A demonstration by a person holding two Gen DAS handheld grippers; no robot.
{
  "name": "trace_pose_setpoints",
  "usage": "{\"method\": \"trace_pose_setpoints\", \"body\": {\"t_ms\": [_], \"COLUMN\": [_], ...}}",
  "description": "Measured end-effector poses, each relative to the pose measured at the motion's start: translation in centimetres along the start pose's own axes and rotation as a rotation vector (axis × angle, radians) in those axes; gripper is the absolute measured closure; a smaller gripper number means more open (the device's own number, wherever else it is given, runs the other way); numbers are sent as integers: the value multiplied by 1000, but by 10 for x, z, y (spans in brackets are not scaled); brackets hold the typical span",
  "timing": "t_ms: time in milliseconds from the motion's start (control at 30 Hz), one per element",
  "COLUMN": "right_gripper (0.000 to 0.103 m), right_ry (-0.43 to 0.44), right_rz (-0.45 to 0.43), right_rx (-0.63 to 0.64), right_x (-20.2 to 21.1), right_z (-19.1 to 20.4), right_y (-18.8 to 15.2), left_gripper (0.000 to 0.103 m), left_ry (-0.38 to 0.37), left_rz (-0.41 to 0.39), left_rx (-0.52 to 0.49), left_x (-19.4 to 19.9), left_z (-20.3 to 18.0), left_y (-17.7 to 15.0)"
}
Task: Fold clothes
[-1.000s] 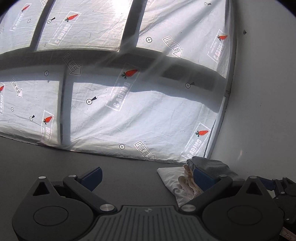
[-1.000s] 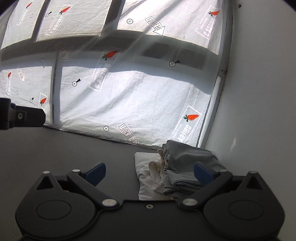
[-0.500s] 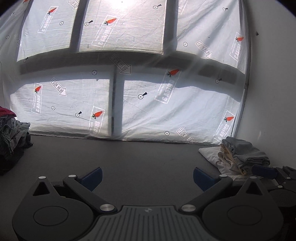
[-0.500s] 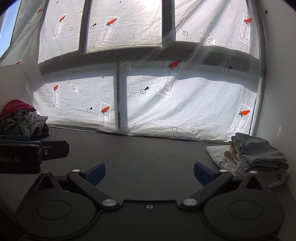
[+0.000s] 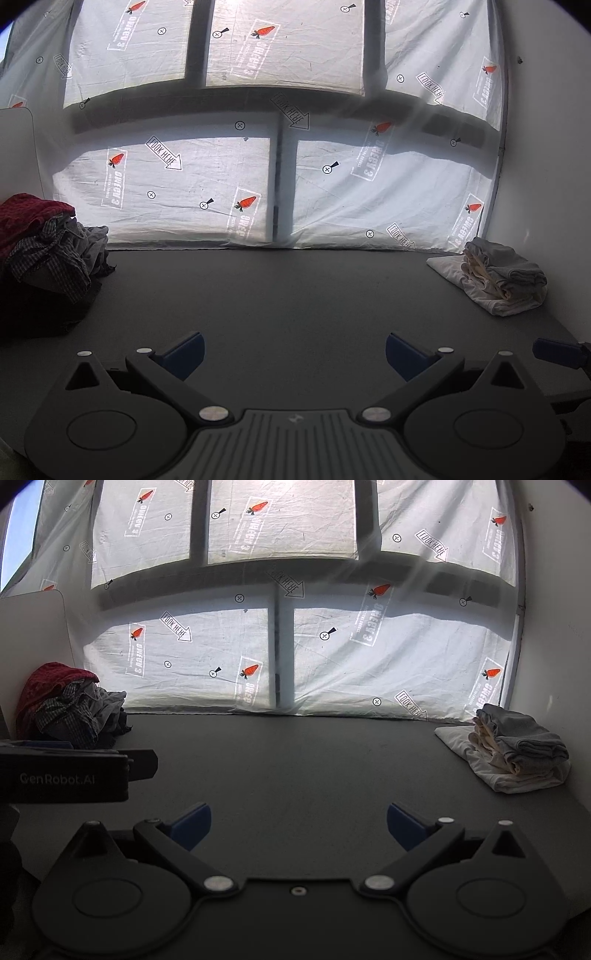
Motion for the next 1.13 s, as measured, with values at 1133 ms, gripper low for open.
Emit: {"method": "trace_pose_setpoints", "body": {"t_ms": [1133], "right_gripper": [0], "right_ry": [-28], "right_rz": [78], "right_rx": [-38], "right_x": [28], "right_z": [36], "right_y": [-28], "left_gripper": [0], "left_ry": [-9], "left_rz": [48], "left_rx": [-16], "left_x": [36], "left_z": [29], "left_y": [-28]}}
Point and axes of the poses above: each gripper's, at about its wrist camera, not at the fingertips, and x roughly against the way its jaws point, z to its left, y to its top, the point moved 7 cm from there along -x, roughly the way its jaws point, and after that the axes turned 8 degrees about x, right-handed, at the moved point
